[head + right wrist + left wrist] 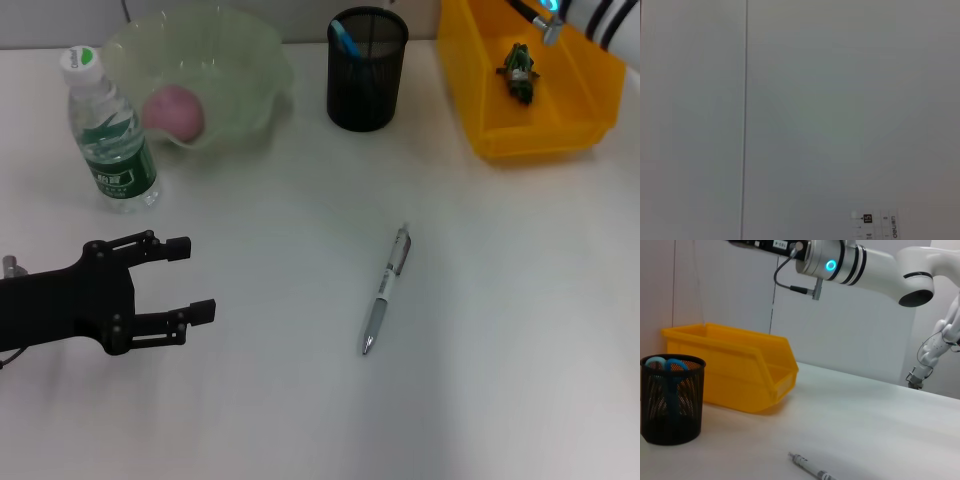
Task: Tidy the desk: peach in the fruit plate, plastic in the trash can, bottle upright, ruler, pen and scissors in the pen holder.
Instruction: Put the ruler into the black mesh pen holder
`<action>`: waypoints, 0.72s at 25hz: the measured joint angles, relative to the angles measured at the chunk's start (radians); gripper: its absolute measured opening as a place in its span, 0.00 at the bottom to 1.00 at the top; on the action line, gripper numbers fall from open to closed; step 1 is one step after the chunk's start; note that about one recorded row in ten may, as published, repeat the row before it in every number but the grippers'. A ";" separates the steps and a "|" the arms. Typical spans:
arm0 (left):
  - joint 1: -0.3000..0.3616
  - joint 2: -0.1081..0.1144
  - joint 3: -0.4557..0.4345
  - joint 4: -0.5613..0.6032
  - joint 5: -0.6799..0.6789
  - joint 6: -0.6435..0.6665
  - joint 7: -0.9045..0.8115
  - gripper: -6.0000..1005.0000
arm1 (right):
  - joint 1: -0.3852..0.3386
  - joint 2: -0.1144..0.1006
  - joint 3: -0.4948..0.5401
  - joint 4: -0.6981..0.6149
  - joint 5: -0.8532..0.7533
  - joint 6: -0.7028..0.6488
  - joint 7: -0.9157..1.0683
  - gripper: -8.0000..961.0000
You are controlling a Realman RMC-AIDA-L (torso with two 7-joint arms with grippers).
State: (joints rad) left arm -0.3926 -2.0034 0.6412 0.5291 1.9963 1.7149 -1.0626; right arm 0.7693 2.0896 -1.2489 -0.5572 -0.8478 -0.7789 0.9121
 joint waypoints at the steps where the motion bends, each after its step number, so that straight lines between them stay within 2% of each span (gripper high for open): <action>1: 0.000 0.000 -0.001 0.000 0.000 0.000 0.000 0.83 | 0.018 0.000 -0.001 0.024 0.002 0.021 -0.009 0.47; 8: 0.000 0.000 -0.011 0.000 -0.002 0.003 0.000 0.83 | 0.085 0.000 -0.001 0.114 0.058 0.072 -0.092 0.48; 18: 0.001 0.000 -0.011 0.000 -0.002 0.007 -0.001 0.83 | 0.139 0.000 0.002 0.171 0.090 0.089 -0.130 0.49</action>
State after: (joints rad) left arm -0.3912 -2.0033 0.6304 0.5292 1.9940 1.7214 -1.0631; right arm 0.9084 2.0895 -1.2470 -0.3859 -0.7579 -0.6902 0.7824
